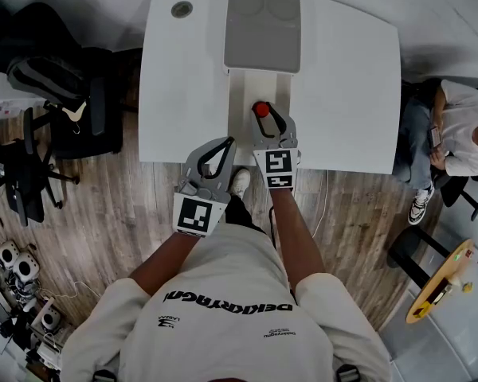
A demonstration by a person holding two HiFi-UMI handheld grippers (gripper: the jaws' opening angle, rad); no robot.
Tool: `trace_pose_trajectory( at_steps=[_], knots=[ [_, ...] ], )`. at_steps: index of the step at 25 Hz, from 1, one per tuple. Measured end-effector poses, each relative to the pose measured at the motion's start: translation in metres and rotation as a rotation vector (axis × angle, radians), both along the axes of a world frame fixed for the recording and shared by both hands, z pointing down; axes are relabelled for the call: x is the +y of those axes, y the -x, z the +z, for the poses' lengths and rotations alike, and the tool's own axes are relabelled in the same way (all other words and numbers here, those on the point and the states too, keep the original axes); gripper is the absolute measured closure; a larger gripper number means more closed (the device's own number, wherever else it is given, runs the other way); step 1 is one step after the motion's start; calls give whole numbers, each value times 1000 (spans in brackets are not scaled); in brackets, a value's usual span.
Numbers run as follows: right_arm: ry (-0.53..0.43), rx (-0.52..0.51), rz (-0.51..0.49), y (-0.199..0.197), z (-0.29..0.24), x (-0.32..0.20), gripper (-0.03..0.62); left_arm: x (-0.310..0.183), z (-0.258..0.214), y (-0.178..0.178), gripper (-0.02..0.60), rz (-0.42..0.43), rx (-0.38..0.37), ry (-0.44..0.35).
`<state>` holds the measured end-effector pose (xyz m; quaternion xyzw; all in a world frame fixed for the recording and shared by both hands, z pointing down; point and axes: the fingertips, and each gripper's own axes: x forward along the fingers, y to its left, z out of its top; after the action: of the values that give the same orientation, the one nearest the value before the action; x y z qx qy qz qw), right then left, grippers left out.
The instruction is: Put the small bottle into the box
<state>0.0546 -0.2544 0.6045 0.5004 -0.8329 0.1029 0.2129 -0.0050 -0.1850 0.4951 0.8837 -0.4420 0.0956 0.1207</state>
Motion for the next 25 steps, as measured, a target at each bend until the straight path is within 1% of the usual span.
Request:
trace_pose_trajectory(
  at_steps=[6, 15, 18, 25],
  knots=[
    [14, -3, -2, -1, 1, 0, 453, 1, 0, -1, 577, -2, -4, -12],
    [33, -29, -2, -2, -2, 7, 412, 8, -8, -5, 577, 0, 1, -4],
    [24, -33, 6, -2, -6, 9, 405, 10, -9, -4, 577, -1, -2, -27],
    [-20, -37, 23, -6, -25, 15, 404, 14, -17, -5, 577, 0, -2, -44]
  ],
)
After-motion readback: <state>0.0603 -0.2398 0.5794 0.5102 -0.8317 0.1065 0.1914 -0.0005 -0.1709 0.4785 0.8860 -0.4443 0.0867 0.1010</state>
